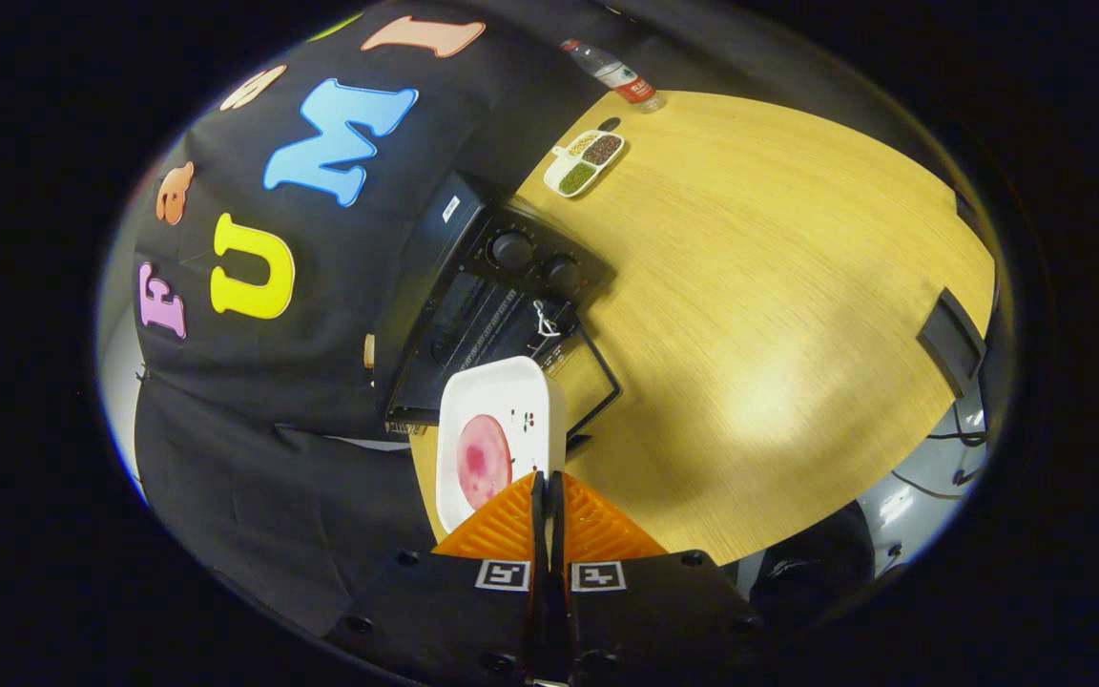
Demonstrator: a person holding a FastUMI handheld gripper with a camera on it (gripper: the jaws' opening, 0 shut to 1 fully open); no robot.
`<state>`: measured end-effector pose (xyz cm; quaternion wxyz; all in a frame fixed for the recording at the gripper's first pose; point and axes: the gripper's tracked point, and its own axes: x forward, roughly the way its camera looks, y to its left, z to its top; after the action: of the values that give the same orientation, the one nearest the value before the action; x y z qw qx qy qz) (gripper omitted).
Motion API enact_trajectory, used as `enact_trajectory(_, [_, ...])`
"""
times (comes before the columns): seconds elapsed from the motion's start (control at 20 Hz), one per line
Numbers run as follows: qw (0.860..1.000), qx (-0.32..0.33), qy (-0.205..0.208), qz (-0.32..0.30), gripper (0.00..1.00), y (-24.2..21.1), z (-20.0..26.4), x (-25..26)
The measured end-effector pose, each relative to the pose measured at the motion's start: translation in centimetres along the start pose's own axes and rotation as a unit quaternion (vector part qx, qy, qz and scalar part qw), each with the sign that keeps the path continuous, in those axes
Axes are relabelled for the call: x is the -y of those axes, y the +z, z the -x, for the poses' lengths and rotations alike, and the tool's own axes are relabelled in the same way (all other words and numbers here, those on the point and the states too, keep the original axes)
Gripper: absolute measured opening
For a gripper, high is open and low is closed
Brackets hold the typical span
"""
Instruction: Open the toaster oven, put the food inside, and close the toaster oven door.
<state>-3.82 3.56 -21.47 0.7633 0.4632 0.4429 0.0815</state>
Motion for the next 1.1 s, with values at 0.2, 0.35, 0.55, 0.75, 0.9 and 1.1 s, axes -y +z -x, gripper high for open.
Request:
enact_trajectory(0.2, [1.0, -0.023, -0.003, 0.004, 0.02, 0.1, -4.6, -2.0])
enact_trajectory(0.35, [0.999, -0.037, -0.004, -0.014, 0.02, 0.4, -7.6, -3.1])
enact_trajectory(0.55, [0.999, -0.037, -0.002, -0.037, 0.02, 1.3, -10.7, -3.9])
enact_trajectory(0.75, [0.998, -0.02, 0.019, -0.062, 0.02, 2.4, -13.3, -5.1])
enact_trajectory(0.9, [0.997, -0.002, 0.026, -0.077, 0.02, 3.3, -14.9, -5.6])
enact_trajectory(1.1, [0.995, 0.033, 0.027, -0.087, 0.02, 4.5, -16.4, -5.7])
